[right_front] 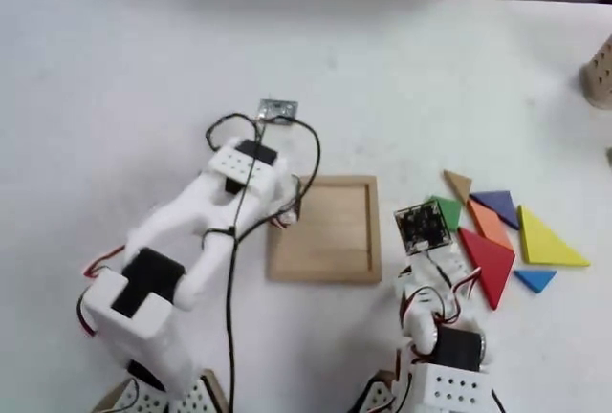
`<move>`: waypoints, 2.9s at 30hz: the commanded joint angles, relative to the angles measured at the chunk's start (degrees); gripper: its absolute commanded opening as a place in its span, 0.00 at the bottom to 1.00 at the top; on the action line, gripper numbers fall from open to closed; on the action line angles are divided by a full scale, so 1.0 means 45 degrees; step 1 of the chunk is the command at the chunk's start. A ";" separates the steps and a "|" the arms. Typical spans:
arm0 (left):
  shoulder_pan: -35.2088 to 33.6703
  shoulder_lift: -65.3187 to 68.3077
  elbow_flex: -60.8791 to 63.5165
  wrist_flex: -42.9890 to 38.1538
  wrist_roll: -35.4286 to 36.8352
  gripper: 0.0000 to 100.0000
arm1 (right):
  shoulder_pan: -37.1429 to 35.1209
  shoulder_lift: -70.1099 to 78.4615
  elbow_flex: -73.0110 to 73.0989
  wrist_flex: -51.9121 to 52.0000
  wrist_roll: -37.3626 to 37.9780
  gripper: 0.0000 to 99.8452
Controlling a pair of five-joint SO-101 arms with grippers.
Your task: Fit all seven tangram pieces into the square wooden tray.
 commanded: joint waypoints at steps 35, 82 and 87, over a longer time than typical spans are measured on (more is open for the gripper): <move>-0.2960 0.0244 -0.1739 -0.1446 -0.0664 0.03 | 0.0049 -0.0166 0.0098 0.0029 0.0195 0.02; -0.2354 -0.3116 0.0977 0.0918 -0.4435 0.13 | 0.3350 -0.0010 -0.1172 -0.1612 0.0098 0.02; -0.2432 -0.5949 0.4103 -0.1680 -0.4454 0.13 | 0.3350 0.1534 -0.3204 -0.1514 0.0176 0.02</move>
